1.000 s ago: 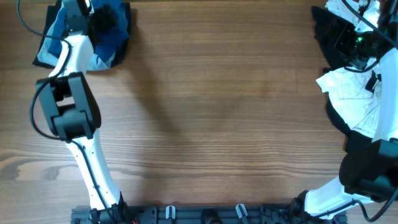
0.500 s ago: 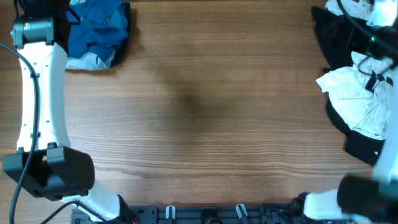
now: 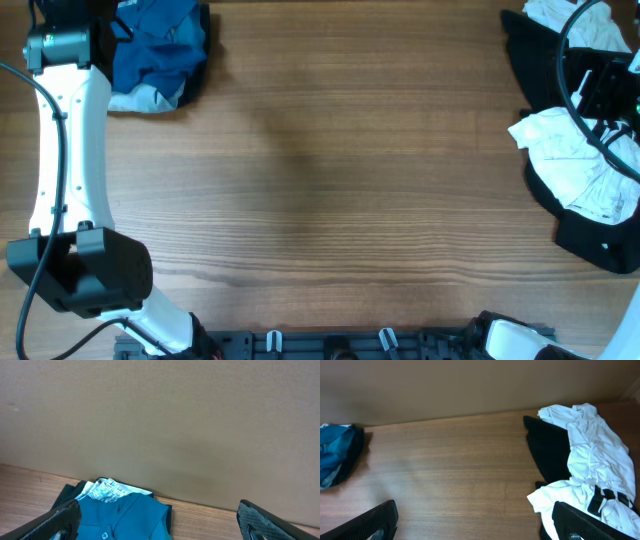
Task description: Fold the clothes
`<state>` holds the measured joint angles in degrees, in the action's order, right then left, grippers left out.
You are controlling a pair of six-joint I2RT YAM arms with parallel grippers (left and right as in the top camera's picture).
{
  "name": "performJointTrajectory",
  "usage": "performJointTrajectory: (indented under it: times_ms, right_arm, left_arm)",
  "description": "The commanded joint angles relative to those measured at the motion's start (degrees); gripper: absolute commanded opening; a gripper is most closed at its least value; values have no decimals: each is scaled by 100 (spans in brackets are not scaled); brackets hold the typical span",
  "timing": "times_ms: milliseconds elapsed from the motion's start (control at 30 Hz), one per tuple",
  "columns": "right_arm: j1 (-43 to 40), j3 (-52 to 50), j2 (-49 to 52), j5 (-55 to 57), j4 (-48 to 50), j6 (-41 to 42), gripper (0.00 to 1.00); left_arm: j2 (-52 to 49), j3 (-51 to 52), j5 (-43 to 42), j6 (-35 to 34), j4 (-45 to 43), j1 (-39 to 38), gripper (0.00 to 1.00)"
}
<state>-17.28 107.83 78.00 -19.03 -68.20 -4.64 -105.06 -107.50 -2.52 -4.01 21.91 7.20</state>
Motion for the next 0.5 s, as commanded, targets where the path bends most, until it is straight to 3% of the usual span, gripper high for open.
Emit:
performJointTrajectory:
  times_ms: [0,100,200,333,467]
  right_arm:
    - [44,11,70,-59,-111,20,100]
    - [83,-170,11,31,46,162,100]
    - [254,-868,-420,162,841,157,100]
    - [1010,-3388,-1843,426,3215,164,100]
    - [1698,-5617,-3163,796,4865,170,100]
  left_arm:
    - [-39,35,-87,-98,-13,-28,100]
    - [-39,35,-87,-98,-13,-28,100]
    - [-39,35,-87,-98,-13,-28,100]
    - [-39,35,-87,-98,-13,-28,100]
    - [-39,35,-87,-96,-13,-28,100]
